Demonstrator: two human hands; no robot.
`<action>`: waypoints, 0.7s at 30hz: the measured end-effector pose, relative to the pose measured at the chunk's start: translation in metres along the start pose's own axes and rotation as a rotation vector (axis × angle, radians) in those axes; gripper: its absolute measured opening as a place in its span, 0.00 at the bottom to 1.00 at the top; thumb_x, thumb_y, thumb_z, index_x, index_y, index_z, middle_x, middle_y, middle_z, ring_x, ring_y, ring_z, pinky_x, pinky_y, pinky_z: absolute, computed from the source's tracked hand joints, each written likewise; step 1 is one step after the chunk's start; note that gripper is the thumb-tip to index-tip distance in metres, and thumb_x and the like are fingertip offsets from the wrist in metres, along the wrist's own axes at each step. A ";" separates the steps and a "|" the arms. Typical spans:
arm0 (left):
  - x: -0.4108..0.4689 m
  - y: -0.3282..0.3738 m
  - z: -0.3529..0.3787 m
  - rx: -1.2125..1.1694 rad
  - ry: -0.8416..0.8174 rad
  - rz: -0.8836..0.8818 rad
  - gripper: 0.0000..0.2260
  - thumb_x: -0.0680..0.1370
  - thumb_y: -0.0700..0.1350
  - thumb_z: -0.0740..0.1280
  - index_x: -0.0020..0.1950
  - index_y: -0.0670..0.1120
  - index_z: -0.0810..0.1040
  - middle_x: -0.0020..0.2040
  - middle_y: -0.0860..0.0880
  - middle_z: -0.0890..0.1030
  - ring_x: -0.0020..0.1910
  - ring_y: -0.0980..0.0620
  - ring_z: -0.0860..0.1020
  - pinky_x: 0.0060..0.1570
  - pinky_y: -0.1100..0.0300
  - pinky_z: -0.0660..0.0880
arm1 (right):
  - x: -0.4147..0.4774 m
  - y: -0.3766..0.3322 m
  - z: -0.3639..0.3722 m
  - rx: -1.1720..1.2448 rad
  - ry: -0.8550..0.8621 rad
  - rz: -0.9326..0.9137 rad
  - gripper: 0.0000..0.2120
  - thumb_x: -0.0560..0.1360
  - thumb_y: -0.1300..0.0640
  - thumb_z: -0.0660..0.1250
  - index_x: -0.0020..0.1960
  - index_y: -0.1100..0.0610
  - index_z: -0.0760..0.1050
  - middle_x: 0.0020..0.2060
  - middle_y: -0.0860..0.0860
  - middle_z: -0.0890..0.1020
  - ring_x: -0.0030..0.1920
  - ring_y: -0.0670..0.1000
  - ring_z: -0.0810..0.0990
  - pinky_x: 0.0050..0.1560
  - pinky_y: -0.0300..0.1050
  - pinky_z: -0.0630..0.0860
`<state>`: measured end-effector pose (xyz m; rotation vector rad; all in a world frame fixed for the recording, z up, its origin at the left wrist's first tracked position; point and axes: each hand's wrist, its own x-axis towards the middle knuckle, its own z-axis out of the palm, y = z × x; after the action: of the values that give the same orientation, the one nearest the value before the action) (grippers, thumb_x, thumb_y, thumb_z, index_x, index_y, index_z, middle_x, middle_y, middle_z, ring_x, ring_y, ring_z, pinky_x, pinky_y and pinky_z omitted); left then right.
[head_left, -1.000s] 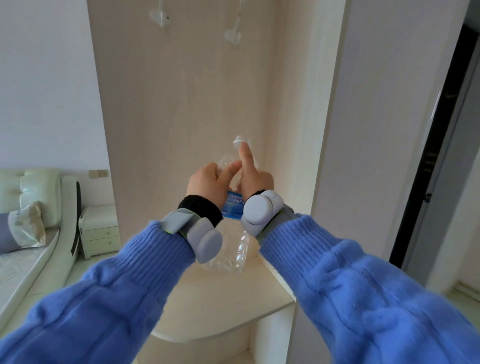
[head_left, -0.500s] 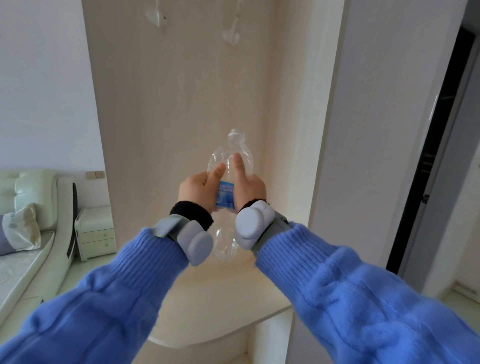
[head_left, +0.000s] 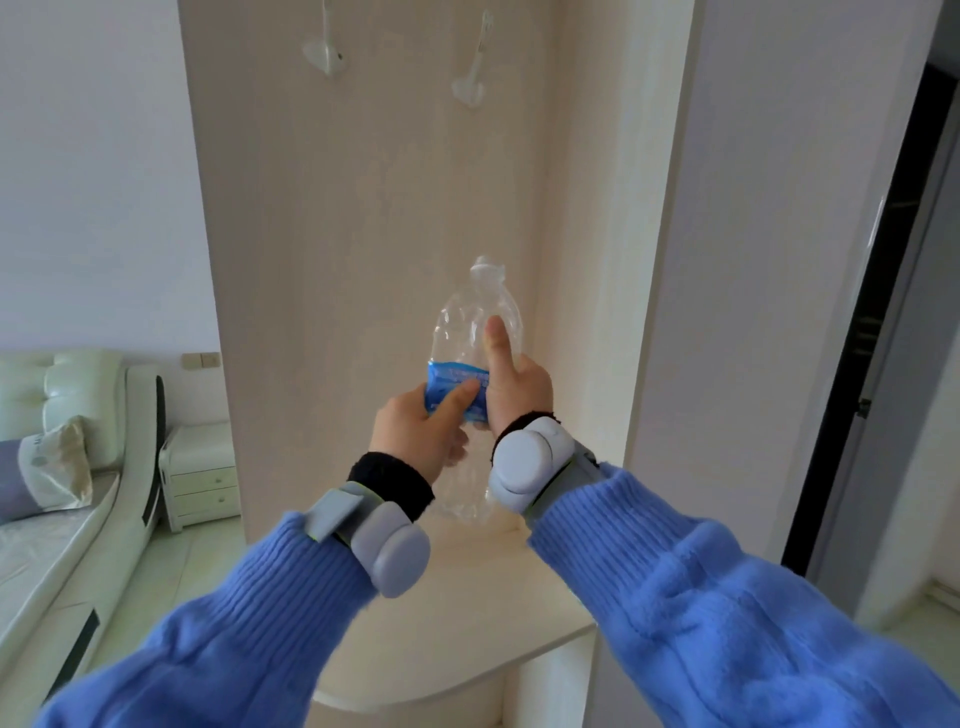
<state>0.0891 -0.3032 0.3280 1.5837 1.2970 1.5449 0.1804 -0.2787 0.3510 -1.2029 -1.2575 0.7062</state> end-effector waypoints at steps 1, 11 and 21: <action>0.002 0.003 -0.001 -0.007 0.037 0.005 0.14 0.74 0.53 0.64 0.39 0.42 0.78 0.27 0.48 0.77 0.18 0.60 0.73 0.29 0.62 0.74 | -0.003 0.002 0.003 0.025 -0.013 0.013 0.28 0.71 0.30 0.55 0.31 0.55 0.68 0.30 0.52 0.75 0.38 0.58 0.78 0.49 0.55 0.79; -0.006 0.004 0.000 0.263 0.060 0.104 0.19 0.74 0.59 0.60 0.40 0.43 0.72 0.39 0.42 0.81 0.42 0.40 0.79 0.48 0.45 0.77 | -0.006 0.009 0.003 0.182 -0.016 0.081 0.24 0.72 0.35 0.59 0.34 0.55 0.72 0.24 0.50 0.74 0.27 0.53 0.73 0.40 0.49 0.76; -0.005 -0.008 -0.005 0.100 0.107 0.017 0.16 0.71 0.59 0.63 0.31 0.49 0.69 0.30 0.50 0.78 0.41 0.40 0.82 0.48 0.42 0.78 | -0.023 0.023 0.010 0.147 -0.012 0.114 0.27 0.73 0.34 0.55 0.28 0.54 0.68 0.24 0.49 0.74 0.32 0.54 0.75 0.45 0.53 0.76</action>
<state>0.0830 -0.3053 0.3195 1.5959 1.4428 1.6171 0.1706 -0.2902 0.3207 -1.1568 -1.1330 0.8749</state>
